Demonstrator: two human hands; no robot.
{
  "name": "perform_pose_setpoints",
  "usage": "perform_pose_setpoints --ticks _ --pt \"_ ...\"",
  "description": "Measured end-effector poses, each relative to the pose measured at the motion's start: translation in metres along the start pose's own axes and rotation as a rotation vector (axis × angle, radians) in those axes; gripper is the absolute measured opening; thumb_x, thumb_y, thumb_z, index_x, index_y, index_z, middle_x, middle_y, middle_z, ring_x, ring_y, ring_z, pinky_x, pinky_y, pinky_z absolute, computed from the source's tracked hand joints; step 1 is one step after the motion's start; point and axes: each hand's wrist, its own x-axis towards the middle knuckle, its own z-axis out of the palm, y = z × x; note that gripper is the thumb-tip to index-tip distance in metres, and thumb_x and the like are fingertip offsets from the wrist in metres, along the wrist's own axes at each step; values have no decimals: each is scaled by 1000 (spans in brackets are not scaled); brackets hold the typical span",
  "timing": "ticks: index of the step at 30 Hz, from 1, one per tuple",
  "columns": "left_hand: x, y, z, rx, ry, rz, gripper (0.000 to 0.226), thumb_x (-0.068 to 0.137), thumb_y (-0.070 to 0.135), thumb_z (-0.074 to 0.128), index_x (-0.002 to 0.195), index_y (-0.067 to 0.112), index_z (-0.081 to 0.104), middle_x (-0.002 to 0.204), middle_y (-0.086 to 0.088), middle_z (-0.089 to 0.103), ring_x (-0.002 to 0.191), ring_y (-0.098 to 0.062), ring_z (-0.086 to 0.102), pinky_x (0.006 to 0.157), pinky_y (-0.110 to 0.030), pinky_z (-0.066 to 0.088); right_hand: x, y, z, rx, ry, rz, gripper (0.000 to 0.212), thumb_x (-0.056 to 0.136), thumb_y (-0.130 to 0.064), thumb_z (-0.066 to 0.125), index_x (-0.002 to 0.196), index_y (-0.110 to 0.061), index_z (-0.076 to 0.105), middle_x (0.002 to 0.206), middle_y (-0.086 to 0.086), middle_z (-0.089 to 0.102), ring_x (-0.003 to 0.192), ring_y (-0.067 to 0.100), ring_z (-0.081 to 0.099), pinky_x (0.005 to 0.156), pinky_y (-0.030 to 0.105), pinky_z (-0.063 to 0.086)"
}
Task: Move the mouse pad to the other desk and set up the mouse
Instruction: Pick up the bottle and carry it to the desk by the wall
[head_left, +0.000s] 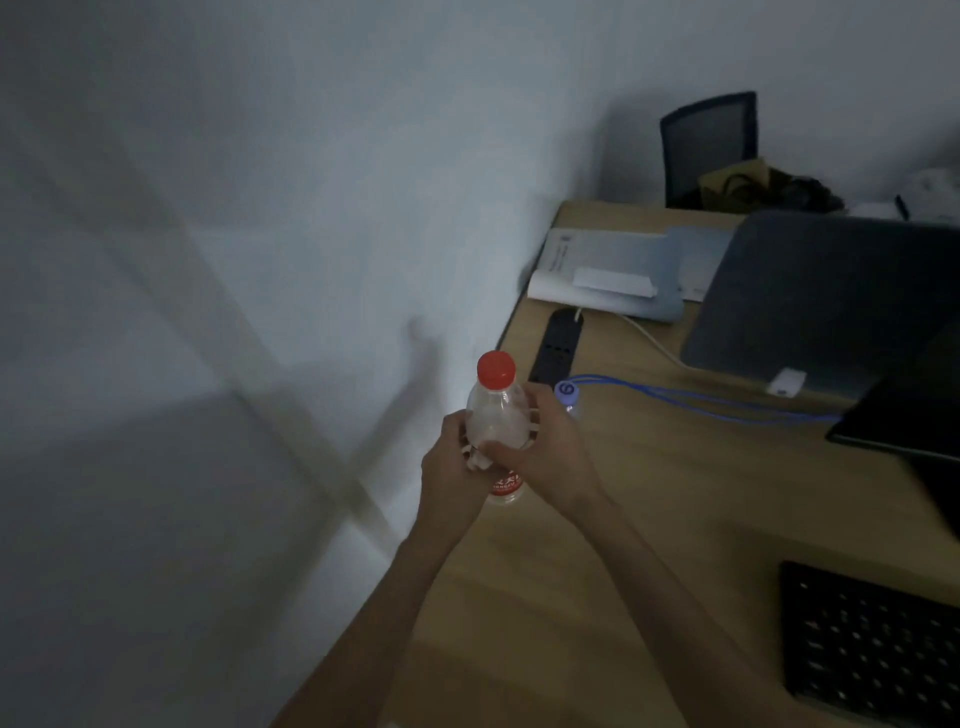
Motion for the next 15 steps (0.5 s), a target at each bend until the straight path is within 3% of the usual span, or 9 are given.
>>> perform_pose_setpoints --ticks 5,10,15 --pt "34 -32 12 55 -43 -63 52 74 10 70 121 9 47 113 -12 64 100 -26 62 75 -23 43 22 35 26 -37 65 97 65 64 -12 76 122 -8 45 118 11 58 107 24 55 86 28 44" --pt "54 -60 26 89 -66 -76 52 72 8 71 118 7 47 113 -13 65 102 -27 62 74 -24 43 35 60 38 -78 70 126 67 65 -12 75 124 -9 44 113 4 57 97 14 50 63 5 37" --pt "65 -78 39 79 -63 -63 52 72 6 70 119 7 49 113 -12 66 102 -26 62 78 -29 48 42 79 45 -42 92 136 62 68 -9 71 124 -10 44 113 6 55 95 14 49 60 -4 37"
